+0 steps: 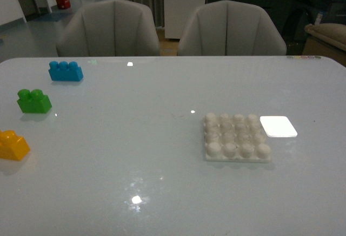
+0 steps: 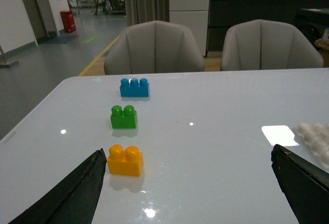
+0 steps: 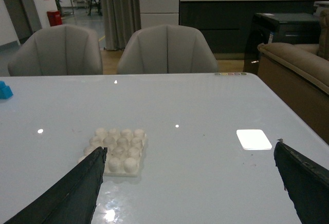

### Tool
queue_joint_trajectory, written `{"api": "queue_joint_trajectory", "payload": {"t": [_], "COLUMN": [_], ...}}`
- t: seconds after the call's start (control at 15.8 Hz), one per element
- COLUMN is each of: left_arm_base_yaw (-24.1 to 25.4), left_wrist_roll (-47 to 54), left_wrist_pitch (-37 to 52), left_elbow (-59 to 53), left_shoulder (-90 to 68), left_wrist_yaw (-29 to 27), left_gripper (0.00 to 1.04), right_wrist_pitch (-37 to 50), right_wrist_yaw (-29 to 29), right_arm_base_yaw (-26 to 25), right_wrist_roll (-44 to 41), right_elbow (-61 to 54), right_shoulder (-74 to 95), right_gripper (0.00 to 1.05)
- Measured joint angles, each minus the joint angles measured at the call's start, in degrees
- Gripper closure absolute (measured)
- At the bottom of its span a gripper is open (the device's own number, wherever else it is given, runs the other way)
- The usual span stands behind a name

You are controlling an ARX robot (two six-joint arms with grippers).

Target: Insert yellow block into base center

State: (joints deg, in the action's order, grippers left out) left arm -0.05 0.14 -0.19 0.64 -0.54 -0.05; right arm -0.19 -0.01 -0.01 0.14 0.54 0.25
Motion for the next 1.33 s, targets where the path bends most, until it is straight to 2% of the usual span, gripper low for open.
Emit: {"api": "queue_joint_trajectory", "payload": {"t": [0.76,0.82,0.88,1.01,1.07,1.33], "left_arm_base_yaw": [0.0,0.0,0.0,0.0,0.0,0.0], "left_wrist_roll": [0.0,0.0,0.0,0.0,0.0,0.0], "left_wrist_pitch": [0.0,0.0,0.0,0.1,0.0,0.0], "left_elbow": [0.0,0.0,0.0,0.0,0.0,0.0], "left_shoulder": [0.0,0.0,0.0,0.0,0.0,0.0], "left_wrist_yaw": [0.0,0.0,0.0,0.1,0.0,0.0], "left_gripper": [0.07,0.07,0.07,0.07,0.07,0.07], "right_wrist_pitch": [0.0,-1.8,-4.6,2.5,7.3,20.2], "right_wrist_yaw": [0.0,1.9,8.5,11.5,10.7,5.7], "right_arm_base_yaw": [0.0,0.5,2.5,-0.6,-3.0,-3.7], "right_wrist_roll": [0.0,-0.6,-2.9,-6.7,-7.8,-10.1], "right_elbow": [0.0,0.4,2.3,6.8,9.7,18.4], "right_shoulder": [0.0,0.4,4.4,15.4,20.4,37.2], "right_gripper": [0.06,0.06,0.06,0.06,0.06,0.06]}}
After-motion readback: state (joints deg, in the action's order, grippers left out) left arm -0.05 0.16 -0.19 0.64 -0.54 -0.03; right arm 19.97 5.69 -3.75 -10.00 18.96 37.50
